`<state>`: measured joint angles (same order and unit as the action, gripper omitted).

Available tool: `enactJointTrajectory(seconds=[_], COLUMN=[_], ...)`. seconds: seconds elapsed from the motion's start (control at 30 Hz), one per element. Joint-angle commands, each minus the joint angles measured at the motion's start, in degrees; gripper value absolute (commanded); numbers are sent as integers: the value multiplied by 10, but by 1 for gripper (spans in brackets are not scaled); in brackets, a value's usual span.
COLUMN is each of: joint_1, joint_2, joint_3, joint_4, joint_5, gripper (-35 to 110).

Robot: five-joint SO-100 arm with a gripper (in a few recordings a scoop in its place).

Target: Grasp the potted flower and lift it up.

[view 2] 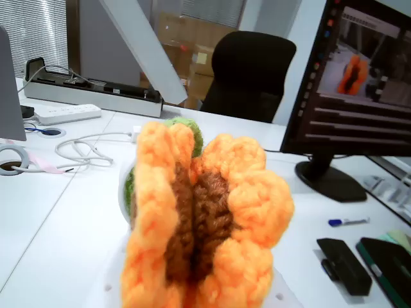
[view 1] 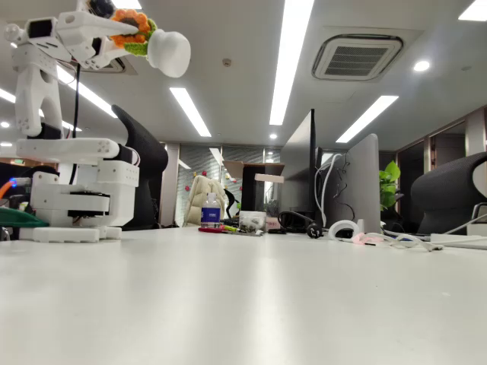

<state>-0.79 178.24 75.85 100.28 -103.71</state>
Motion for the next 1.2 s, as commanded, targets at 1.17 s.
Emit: enactJointTrajectory(seconds=[1.17], joint_1=[-7], joint_2=[6], joint_3=[3], joint_4=[3], joint_5=[-4], gripper=[0])
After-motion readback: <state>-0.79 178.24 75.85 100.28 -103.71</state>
